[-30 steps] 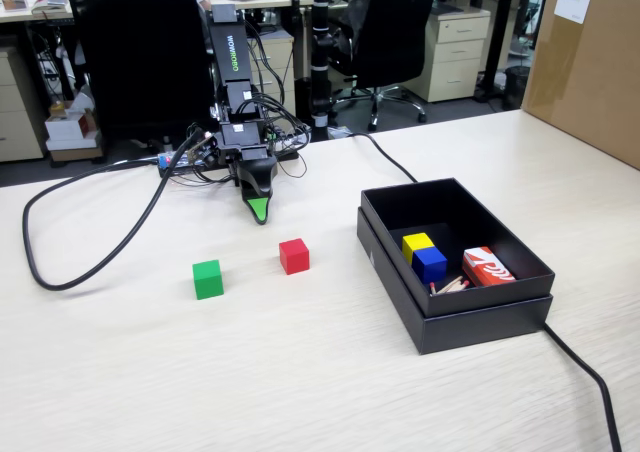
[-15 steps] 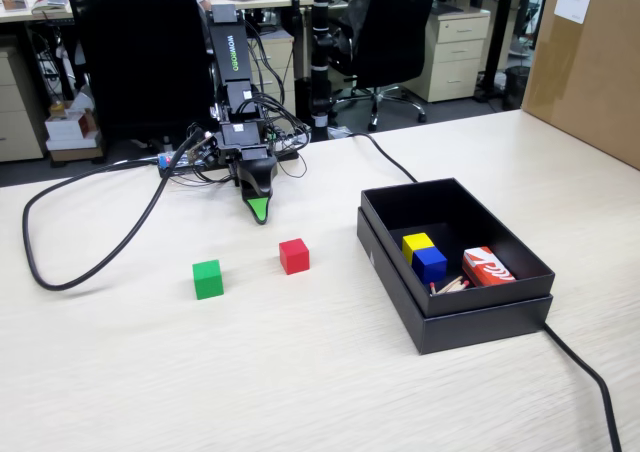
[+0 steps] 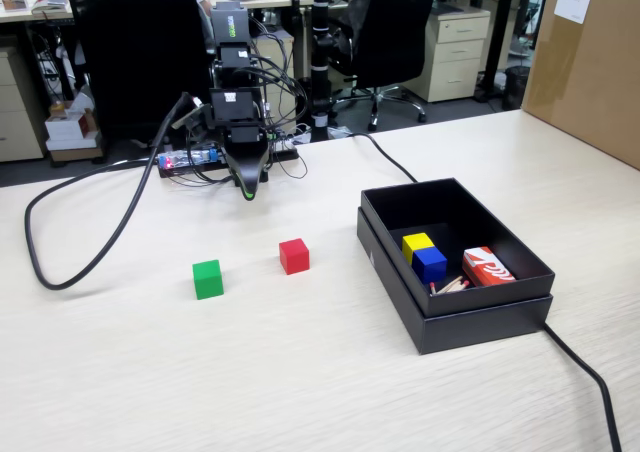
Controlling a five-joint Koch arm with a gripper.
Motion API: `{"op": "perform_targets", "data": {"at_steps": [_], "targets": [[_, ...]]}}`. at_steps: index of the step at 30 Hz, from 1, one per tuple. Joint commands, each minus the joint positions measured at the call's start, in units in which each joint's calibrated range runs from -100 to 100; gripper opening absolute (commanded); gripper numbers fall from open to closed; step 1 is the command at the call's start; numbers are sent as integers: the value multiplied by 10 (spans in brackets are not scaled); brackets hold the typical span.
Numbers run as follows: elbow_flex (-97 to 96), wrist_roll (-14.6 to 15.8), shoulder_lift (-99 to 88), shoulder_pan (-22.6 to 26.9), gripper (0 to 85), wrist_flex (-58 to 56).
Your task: Put the green cube on top of the red cube
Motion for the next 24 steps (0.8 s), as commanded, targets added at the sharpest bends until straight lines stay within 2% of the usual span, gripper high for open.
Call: {"op": "perform_targets", "data": {"at_steps": [1, 3, 13, 24], "targets": [[105, -16, 52, -15, 475, -68], [185, -24, 130, -30, 473, -102], [388, -86, 426, -62, 475, -102], [542, -102, 682, -86, 473, -102]]}}
